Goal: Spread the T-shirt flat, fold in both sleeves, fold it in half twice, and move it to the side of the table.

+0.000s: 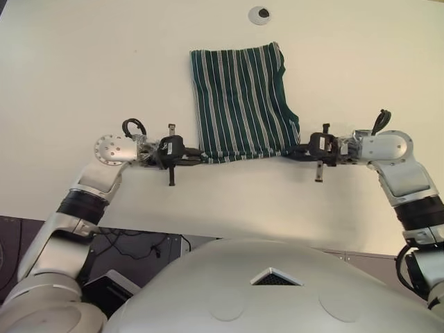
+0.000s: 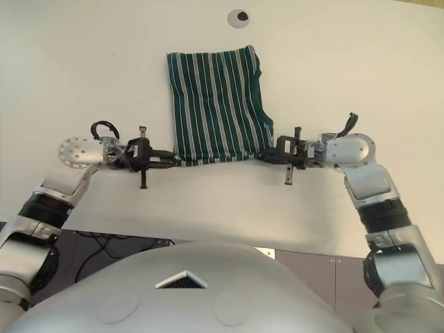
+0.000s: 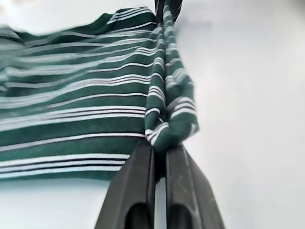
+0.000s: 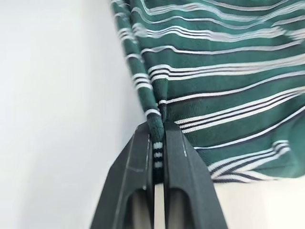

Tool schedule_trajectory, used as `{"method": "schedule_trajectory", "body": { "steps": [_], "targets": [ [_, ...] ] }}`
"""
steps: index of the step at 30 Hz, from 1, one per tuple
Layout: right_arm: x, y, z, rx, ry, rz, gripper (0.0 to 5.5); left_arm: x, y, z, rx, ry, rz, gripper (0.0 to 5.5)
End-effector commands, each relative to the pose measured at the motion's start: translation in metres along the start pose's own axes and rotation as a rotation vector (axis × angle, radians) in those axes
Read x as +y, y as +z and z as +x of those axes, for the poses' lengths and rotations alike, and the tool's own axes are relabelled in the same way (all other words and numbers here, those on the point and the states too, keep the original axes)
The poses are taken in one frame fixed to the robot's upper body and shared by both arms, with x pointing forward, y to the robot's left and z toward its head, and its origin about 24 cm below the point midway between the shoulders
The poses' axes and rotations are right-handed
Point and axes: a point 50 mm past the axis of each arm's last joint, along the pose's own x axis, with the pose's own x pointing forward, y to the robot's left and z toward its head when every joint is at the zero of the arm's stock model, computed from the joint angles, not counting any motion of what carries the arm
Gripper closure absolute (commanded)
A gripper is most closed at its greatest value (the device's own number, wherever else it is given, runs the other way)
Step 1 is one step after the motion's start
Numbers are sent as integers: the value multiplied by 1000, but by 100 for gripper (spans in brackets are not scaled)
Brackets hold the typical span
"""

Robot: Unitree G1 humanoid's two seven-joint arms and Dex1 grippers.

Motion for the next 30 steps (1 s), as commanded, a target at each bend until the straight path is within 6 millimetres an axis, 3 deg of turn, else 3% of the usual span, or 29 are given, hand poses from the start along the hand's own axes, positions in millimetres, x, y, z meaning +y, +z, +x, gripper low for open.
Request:
{"method": "schedule_trajectory", "body": {
  "steps": [1,5,7,10,12,13,17,20,22,24,25,27,30],
  "targets": [
    [14,23,-35,-127,220,316,550,-4,27,-38,-74,-130,-321,549],
    [-33,43,-14,-234,-104,216,550,40,39,-41,-178,183,-282,550],
    [-58,44,-2,-217,-287,167,550,59,36,-36,-174,353,-269,550],
    [-77,40,11,-169,-426,108,550,80,29,-27,-156,542,-241,550],
    [-85,38,16,-158,-484,96,550,92,29,-25,-161,634,-225,550],
    [-89,36,16,-163,-527,107,550,97,30,-24,-165,677,-217,511],
    [-98,30,12,-156,-633,129,461,113,30,-31,-194,857,-205,448],
    [-109,45,4,-263,-810,66,400,125,31,-45,-230,1036,-207,393],
    [-103,67,7,-419,-796,-26,364,128,32,-47,-258,1098,-197,359],
    [-78,79,30,-480,-582,-100,356,131,37,-42,-341,1174,-178,353],
    [-68,73,43,-440,-478,-85,356,134,41,-38,-394,1227,-177,353],
    [-67,35,60,-168,-453,-43,356,143,53,-26,-514,1348,-199,353],
    [-110,-12,35,73,-799,165,356,151,66,2,-633,1421,-283,353]
  ]
}}
